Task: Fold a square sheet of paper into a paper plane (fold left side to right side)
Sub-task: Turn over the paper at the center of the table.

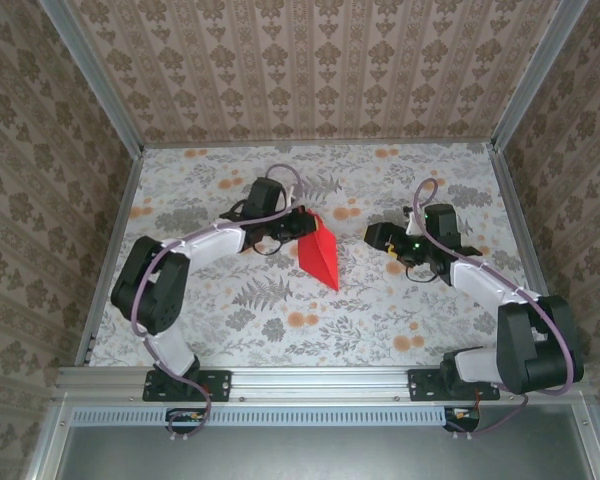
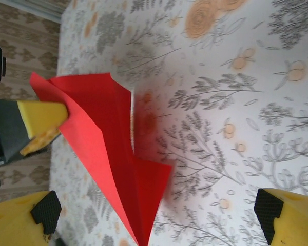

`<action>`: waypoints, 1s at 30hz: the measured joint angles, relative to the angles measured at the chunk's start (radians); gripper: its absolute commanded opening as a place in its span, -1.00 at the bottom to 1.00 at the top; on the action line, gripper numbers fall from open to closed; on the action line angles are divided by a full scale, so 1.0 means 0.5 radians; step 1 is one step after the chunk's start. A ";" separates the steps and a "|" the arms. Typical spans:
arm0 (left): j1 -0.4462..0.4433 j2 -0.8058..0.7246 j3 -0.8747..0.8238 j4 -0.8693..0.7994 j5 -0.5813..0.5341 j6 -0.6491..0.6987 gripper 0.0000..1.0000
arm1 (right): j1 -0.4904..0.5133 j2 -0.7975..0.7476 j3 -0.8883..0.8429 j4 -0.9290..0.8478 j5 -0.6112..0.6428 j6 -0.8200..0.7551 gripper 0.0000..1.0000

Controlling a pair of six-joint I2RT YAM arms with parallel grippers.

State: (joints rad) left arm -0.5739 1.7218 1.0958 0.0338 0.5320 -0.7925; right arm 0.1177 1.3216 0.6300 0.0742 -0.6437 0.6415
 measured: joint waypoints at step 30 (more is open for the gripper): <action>0.163 -0.260 0.153 0.220 0.353 -0.224 -1.00 | 0.350 0.717 0.134 1.878 -0.791 1.234 0.56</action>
State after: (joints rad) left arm -0.4927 1.5917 1.1721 0.1436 0.7086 -0.9043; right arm 0.2928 1.6802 0.6971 1.0134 -1.0393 1.2583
